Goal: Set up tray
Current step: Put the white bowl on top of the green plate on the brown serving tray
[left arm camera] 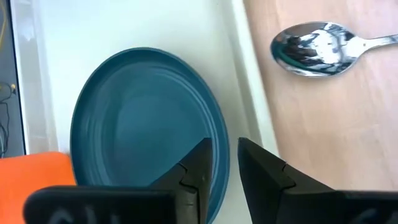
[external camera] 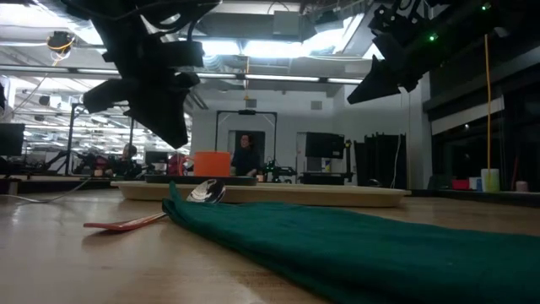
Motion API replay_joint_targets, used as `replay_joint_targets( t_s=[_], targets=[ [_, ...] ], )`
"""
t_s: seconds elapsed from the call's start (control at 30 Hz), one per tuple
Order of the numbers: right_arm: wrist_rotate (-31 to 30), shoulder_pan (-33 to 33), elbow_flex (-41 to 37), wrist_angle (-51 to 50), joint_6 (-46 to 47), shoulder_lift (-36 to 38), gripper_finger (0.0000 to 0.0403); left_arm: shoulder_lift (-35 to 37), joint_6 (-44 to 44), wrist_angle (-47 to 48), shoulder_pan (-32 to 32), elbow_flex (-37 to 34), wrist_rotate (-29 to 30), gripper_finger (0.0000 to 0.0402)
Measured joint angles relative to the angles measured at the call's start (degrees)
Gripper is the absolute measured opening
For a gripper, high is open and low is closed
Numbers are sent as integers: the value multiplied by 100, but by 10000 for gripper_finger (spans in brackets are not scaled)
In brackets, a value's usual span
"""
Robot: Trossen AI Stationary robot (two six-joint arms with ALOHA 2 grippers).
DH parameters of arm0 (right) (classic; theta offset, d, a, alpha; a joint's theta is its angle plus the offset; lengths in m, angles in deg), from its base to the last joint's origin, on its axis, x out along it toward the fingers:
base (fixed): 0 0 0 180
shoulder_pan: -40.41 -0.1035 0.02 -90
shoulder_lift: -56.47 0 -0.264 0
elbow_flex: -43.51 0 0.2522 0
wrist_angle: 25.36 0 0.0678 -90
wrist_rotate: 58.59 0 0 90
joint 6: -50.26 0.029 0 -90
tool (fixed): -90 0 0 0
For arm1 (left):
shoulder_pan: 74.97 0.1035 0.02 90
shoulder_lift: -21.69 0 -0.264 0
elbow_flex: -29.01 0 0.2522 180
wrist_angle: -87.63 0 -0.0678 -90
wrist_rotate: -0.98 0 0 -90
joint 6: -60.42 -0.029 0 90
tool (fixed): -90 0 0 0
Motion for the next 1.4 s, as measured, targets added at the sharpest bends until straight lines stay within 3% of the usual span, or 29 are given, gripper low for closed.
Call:
replay_joint_targets(
  t_s=[0.37,0.63,1.4],
  targets=[
    [-108,0,0,1,4,0,12,-3,131,44,-358,36,-12,46],
    [-108,0,0,1,14,2,12,-4,723,455,-708,636,-258,4],
    [-107,-2,-4,174,-110,4,12,-153,2872,1308,-2002,1141,166,2]
  ],
)
